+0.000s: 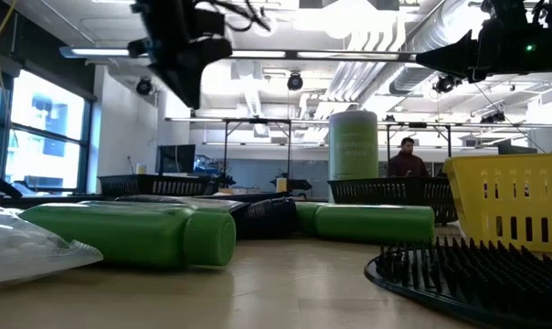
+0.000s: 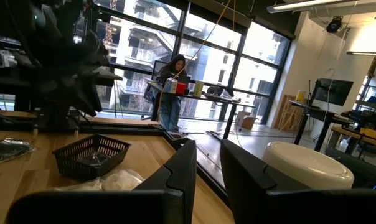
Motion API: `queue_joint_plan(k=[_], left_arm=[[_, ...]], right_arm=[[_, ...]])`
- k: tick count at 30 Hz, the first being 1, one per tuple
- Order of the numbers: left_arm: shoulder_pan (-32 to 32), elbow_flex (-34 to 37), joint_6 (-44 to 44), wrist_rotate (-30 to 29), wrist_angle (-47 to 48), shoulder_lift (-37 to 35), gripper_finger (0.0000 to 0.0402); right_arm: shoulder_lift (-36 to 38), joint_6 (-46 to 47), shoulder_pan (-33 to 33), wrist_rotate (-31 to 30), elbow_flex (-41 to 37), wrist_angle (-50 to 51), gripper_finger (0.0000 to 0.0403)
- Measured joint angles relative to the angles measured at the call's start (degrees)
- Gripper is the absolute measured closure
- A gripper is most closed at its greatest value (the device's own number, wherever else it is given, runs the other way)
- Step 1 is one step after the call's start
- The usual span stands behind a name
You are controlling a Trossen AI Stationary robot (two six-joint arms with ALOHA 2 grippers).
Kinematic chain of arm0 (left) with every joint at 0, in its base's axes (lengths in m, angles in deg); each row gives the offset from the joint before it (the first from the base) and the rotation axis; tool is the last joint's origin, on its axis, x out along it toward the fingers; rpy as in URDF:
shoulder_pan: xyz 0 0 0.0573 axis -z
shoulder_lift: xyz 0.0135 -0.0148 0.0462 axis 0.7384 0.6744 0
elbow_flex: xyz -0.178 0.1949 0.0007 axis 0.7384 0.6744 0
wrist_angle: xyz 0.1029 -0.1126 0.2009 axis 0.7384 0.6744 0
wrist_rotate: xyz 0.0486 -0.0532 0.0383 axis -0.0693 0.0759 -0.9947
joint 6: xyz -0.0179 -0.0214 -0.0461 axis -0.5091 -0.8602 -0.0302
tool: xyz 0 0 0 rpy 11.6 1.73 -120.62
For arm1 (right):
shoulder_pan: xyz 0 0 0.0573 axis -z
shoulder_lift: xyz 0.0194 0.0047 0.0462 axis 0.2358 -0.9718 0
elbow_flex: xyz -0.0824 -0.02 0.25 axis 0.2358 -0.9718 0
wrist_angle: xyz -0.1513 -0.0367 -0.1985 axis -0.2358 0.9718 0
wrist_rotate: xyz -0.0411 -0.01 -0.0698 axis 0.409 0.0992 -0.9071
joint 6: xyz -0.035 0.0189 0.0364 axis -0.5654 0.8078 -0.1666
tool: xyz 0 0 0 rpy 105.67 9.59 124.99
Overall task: Pick & Place Travel size toiletries
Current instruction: Put the cotton pack into the bottom left black bin
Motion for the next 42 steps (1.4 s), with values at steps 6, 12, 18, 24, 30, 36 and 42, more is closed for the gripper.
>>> queue_joint_plan(k=[6, 12, 18, 24, 30, 36, 42], left_arm=[[0.0, -0.2, 8.5, 0.6, -8.4, 0.0, 0.0323], [0.0, -0.2, 10.9, 2.3, -10.9, 0.0, 0.0323], [0.0, -0.2, 10.9, 6.5, -11.4, 0.0, 0.0323], [0.6, 0.6, 8.9, 16.8, -16.3, 0.0, 0.0323], [3.7, 4.3, 4.4, 18.7, -20.8, 0.1, 0.0323], [7.0, 7.2, -3.0, 16.6, -21.8, 0.1, 0.0323], [10.6, 13.8, -9.9, 8.1, -32.9, 0.1, 0.0323]], right_arm=[[0.0, 0.0, 0.0, 0.0, 0.0, 0.0, 0.0337], [0.0, 0.0, 0.0, 0.0, 0.0, 0.0, 0.0337], [0.0, 0.0, 0.0, 0.0, 0.0, 0.0, 0.0337], [0.0, 0.0, 0.0, 0.0, 0.0, 0.0, 0.0337], [0.0, 0.0, 0.0, 0.0, 0.0, 0.0, 0.0337], [0.0, 0.0, 0.0, 0.0, 0.0, 0.0, 0.0337], [0.0, -0.4, 0.0, 0.0, 0.0, -1.1, 0.0337]])
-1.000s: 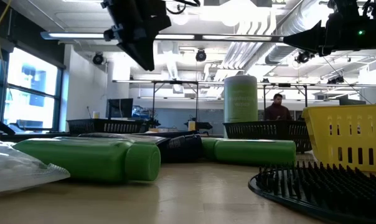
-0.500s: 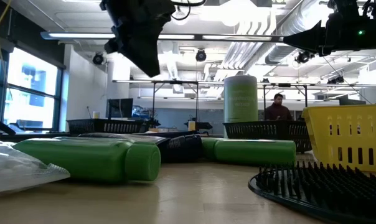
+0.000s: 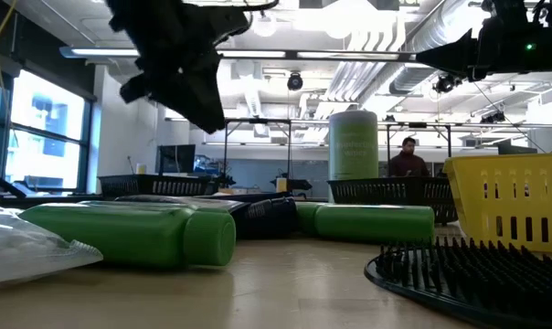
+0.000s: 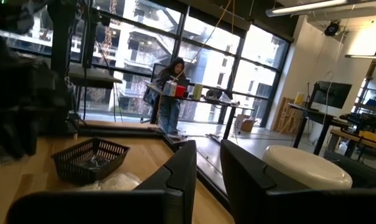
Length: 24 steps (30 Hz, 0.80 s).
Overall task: Pick & Place Travel size toiletries
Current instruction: Put the cotton pack into the bottom left black bin
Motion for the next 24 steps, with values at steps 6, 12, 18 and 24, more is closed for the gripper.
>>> queue_joint_plan(k=[6, 12, 18, 24], left_arm=[[1.6, 4.4, -1.6, -5.5, -8.8, 0.0, 0.0323], [1.3, 4.5, 5.5, -8.7, -11.2, 0.5, 0.0332], [1.8, 4.5, 9.9, -8.4, -12.3, 1.6, 0.0382], [1.8, 4.5, 12.3, -8.5, -13.2, 4.5, 0.0395]], right_arm=[[0.0, -0.4, 0.0, 0.0, 0.0, -0.5, 0.0337], [0.0, -1.1, 0.0, 0.0, 0.0, -0.6, 0.0337], [0.0, -1.1, 0.0, 0.0, 0.0, -0.4, 0.0337], [0.0, -1.1, 0.0, 0.1, 0.0, 0.8, 0.0337]])
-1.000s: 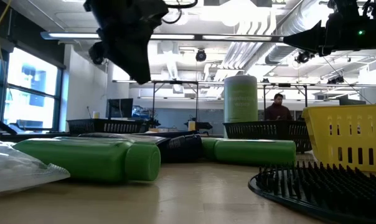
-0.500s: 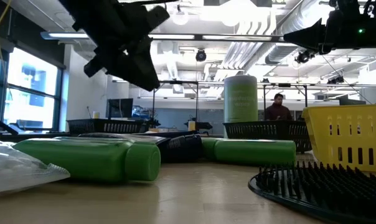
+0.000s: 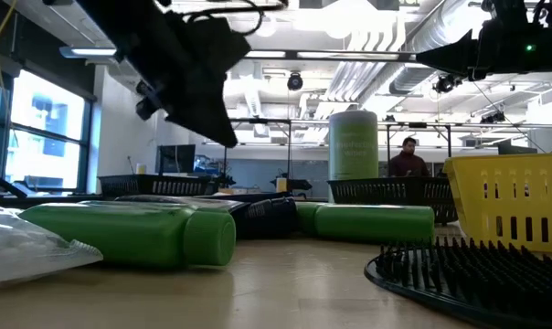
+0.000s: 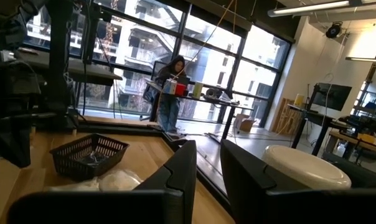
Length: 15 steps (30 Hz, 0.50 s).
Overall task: Pick & Place Travel size toiletries
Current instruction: Put the cotton pack into the bottom left black bin
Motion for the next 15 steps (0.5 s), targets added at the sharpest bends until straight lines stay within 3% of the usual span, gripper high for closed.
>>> queue_joint_plan(k=[7, 15], left_arm=[[0.0, 0.1, 0.8, 1.1, 0.1, 4.7, 0.0399], [-2.1, 0.0, 3.4, 1.6, -0.5, 5.2, 0.0399]], right_arm=[[0.0, -0.2, 0.0, -0.1, 0.0, 0.1, 0.0337], [0.0, -0.1, 0.0, 0.3, 0.0, -0.1, 0.0337]])
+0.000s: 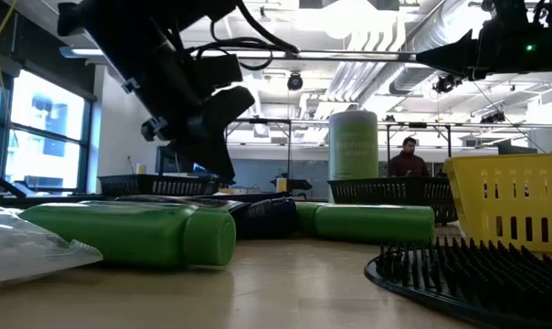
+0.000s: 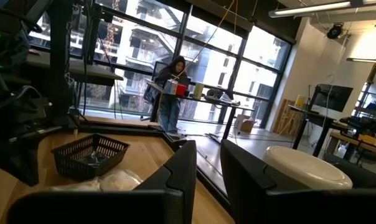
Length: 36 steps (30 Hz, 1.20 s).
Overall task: Pick & Place Travel size toiletries
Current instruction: Put the cotton pack into the bottom left black bin
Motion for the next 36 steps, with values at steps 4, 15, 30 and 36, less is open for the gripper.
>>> queue_joint_plan(k=[4, 15, 30, 36], left_arm=[[-1.6, 0.0, 0.9, -0.3, -0.4, 0.5, 0.0400], [-2.9, -0.1, -6.0, 0.0, -1.1, 1.0, 0.0401], [-2.4, -0.1, -5.4, 1.3, -1.5, 1.0, 0.0401], [-2.4, -4.2, 0.4, -0.2, -0.9, 3.8, 0.0401]], right_arm=[[0.0, 1.5, 0.0, 0.0, 0.0, -0.7, 0.0337], [0.0, 2.7, 0.0, 2.2, 0.0, -1.8, 0.0337], [0.0, 3.2, 0.0, 2.6, 0.0, -0.8, 0.0337], [0.0, 3.4, 0.0, 2.6, 0.0, -0.8, 0.0337]])
